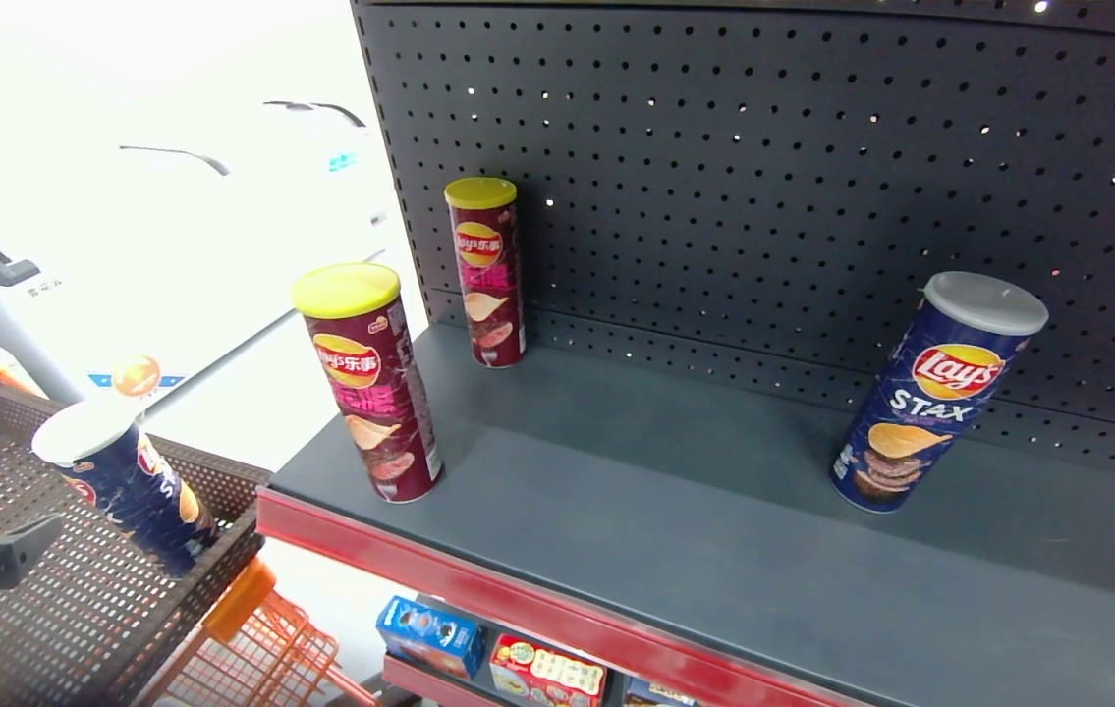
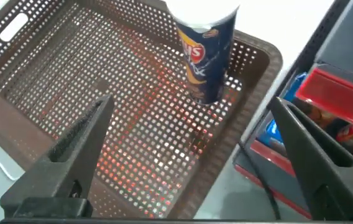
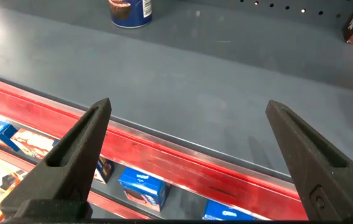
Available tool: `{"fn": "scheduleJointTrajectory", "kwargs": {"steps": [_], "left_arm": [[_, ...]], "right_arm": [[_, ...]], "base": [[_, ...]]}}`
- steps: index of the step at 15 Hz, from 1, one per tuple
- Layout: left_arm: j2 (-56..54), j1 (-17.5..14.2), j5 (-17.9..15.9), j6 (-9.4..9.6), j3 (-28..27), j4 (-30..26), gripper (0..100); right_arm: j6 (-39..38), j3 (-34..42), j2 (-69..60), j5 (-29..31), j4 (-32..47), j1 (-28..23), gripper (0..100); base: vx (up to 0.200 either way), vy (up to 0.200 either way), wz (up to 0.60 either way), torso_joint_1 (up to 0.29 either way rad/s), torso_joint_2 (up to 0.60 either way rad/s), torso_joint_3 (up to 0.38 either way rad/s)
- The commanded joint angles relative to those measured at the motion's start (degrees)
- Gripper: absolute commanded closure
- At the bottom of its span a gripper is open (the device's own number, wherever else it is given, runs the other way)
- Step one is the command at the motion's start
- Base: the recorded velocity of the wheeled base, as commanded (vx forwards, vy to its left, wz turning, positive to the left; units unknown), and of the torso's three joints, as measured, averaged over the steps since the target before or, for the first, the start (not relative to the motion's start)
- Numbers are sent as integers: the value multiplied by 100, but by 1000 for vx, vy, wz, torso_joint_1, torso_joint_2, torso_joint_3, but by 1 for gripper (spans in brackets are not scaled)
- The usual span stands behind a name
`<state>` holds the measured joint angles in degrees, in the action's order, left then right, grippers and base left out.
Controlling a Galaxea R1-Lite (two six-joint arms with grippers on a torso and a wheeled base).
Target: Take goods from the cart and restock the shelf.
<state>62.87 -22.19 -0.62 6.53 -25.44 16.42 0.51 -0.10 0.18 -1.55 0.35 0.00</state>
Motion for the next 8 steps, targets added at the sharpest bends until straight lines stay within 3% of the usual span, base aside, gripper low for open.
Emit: {"fn": "scheduleJointTrajectory", "kwargs": {"steps": [1,4,8], "left_arm": [[955,-66,-87,-3,39,687,0],[1931,-31,-237,-3,602,2489,0],[2643,-14,-237,-108,962,3535,0]], "right_arm": [[2,1,8,-3,0,0,0],[2,1,8,-3,0,0,0],[2,1,8,-3,0,0,0]], "base": [[0,0,0,0,0,0],[0,0,0,0,0,0],[0,0,0,0,0,0]]}}
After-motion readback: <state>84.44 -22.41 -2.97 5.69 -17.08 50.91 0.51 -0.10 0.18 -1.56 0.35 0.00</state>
